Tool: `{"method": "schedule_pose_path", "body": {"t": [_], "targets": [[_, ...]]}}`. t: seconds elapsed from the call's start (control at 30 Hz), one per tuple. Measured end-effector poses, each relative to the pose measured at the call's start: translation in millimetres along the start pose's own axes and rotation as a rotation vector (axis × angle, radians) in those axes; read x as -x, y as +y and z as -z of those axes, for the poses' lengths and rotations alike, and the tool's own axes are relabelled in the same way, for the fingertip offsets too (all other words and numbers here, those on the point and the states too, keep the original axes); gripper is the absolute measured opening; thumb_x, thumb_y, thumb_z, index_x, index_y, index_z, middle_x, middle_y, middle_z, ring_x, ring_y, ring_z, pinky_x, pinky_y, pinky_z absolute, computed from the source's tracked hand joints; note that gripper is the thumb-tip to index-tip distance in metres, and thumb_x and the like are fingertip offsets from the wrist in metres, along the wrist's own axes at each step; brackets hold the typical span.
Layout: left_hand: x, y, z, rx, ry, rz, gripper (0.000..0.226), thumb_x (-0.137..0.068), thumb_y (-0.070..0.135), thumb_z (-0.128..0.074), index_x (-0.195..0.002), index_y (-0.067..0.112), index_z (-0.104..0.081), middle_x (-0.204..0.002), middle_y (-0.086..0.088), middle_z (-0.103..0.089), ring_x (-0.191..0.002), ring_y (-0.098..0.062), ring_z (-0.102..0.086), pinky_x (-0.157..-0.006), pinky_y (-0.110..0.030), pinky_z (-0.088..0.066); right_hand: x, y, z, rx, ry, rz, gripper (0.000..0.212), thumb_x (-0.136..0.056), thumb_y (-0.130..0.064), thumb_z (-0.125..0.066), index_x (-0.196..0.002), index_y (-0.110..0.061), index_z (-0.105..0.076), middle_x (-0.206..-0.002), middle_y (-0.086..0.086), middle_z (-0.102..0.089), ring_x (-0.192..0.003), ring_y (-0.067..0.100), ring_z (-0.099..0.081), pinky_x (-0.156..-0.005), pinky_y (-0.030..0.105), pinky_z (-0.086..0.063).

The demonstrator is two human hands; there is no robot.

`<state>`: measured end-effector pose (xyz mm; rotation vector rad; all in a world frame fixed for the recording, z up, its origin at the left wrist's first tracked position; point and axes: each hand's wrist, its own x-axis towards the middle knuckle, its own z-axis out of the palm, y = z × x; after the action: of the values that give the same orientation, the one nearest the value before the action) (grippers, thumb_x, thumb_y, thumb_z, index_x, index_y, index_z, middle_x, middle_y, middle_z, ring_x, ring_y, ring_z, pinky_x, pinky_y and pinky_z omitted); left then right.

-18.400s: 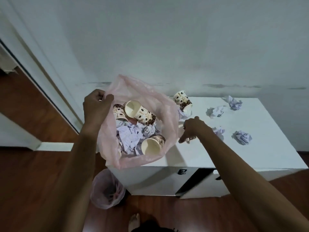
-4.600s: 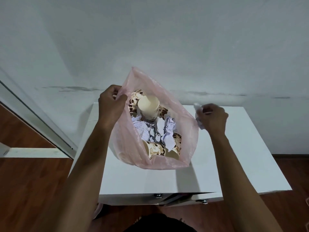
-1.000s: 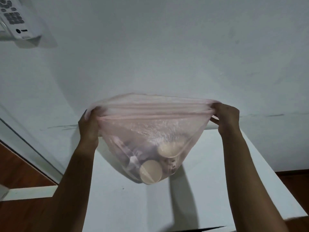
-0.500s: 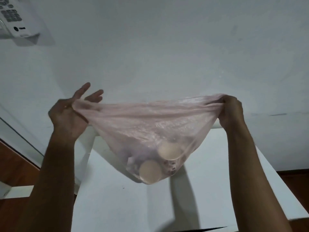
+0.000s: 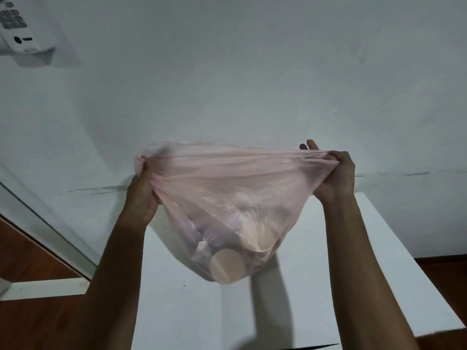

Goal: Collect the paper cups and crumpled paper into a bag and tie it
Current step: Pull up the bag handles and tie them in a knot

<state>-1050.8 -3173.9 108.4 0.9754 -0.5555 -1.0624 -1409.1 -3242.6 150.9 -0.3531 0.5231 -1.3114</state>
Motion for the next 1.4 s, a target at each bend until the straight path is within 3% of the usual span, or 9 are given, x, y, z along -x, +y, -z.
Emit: {"method": "schedule_pose_path", "body": {"t": [0.17, 0.3, 0.4, 0.57, 0.73, 0.93, 1.13, 1.23, 1.4], "targets": [[6, 12, -11, 0.271, -0.274, 0.107, 0.059, -0.1, 0.04, -0.04, -0.145, 0.003, -0.042, -0.137, -0.014, -0.058, -0.132, -0.028, -0.05, -0.112, -0.043, -0.038, -6, 12, 3, -0.195, 0.009, 0.029, 0.035, -0.089, -0.016, -0.045, -0.055, -0.012, -0.052, -0.066, 0.002, -0.054, -0.074, 0.023, -0.059, -0.087, 0.032, -0.052], [11, 6, -24, 0.224, -0.28, 0.1, 0.053, -0.102, 0.043, -0.029, -0.072, 0.016, -0.063, -0.068, -0.006, -0.07, -0.108, -0.031, -0.066, -0.096, -0.044, -0.051, -13, 23, 4, -0.173, 0.031, 0.025, 0.045, -0.098, -0.023, -0.045, -0.054, -0.017, -0.043, -0.05, -0.006, -0.036, -0.044, 0.013, -0.037, -0.053, 0.02, -0.047], [13, 3, -33, 0.232, -0.255, 0.141, 0.048, -0.095, 0.056, -0.034, -0.07, 0.018, -0.046, -0.046, 0.002, -0.036, -0.066, -0.025, -0.062, -0.095, -0.044, -0.051, -13, 30, 2, -0.038, -0.019, -0.002, 0.025, -0.094, -0.02, -0.054, -0.07, -0.016, -0.053, -0.059, -0.007, -0.031, -0.046, 0.01, -0.028, -0.041, 0.019, -0.031], [14, -4, -18, 0.165, -0.452, 0.092, 0.048, -0.058, 0.009, -0.069, -0.103, 0.007, -0.054, -0.074, -0.002, -0.039, -0.071, -0.019, -0.053, -0.085, -0.034, -0.053, -7, 35, 2, 0.311, -0.059, 0.125, 0.045, -0.088, 0.009, -0.051, -0.132, -0.002, -0.056, -0.088, -0.004, -0.06, -0.054, 0.007, -0.042, -0.05, 0.017, -0.038], [13, -13, -19, -0.047, -0.409, 0.088, 0.046, -0.092, -0.006, -0.044, -0.138, 0.0, -0.049, -0.09, -0.003, -0.057, -0.1, -0.017, -0.067, -0.091, -0.026, -0.053, -3, 48, -1, 0.413, -0.096, 0.213, 0.045, -0.101, -0.021, -0.052, -0.144, -0.016, -0.044, -0.13, 0.003, -0.063, -0.104, 0.024, -0.068, -0.083, 0.03, -0.056], [20, -16, -29, 0.003, -0.452, 0.145, 0.042, -0.102, 0.028, -0.035, -0.102, 0.002, -0.068, -0.133, -0.021, -0.059, -0.129, -0.032, -0.054, -0.108, -0.041, -0.044, -1, 59, -3, 0.393, -0.091, 0.094, 0.028, -0.103, -0.034, -0.044, -0.097, -0.009, -0.055, -0.112, 0.016, -0.07, -0.111, 0.039, -0.063, -0.085, 0.047, -0.055], [29, -14, -41, 0.199, -0.45, 0.183, 0.051, -0.098, 0.041, -0.033, -0.054, 0.019, -0.047, -0.043, 0.001, -0.047, -0.082, -0.022, -0.071, -0.091, -0.031, -0.054, 0, 62, -7, 0.164, -0.11, -0.037, 0.035, -0.101, -0.043, -0.043, -0.075, -0.019, -0.046, -0.039, -0.007, -0.027, -0.032, 0.006, -0.034, -0.037, 0.016, -0.037], [29, -15, -44, 0.175, -0.474, 0.213, 0.049, -0.1, 0.041, -0.031, -0.057, 0.02, -0.044, -0.04, 0.008, -0.029, -0.033, -0.008, -0.037, -0.062, -0.025, -0.054, 3, 65, -6, 0.307, -0.162, -0.047, 0.035, -0.101, -0.044, -0.043, -0.077, -0.019, -0.046, -0.043, -0.005, -0.022, -0.028, 0.005, -0.016, -0.027, 0.013, -0.017], [32, -21, -52, -0.265, -0.438, 0.196, 0.046, -0.103, 0.045, -0.034, -0.068, 0.017, -0.045, -0.051, 0.005, -0.027, -0.036, -0.006, -0.017, -0.037, -0.017, -0.019, 9, 72, -21, 0.768, -0.162, 0.01, 0.038, -0.099, -0.044, -0.048, -0.089, -0.011, -0.062, -0.059, -0.001, -0.015, -0.047, 0.013, -0.011, -0.044, 0.021, -0.012]]}}
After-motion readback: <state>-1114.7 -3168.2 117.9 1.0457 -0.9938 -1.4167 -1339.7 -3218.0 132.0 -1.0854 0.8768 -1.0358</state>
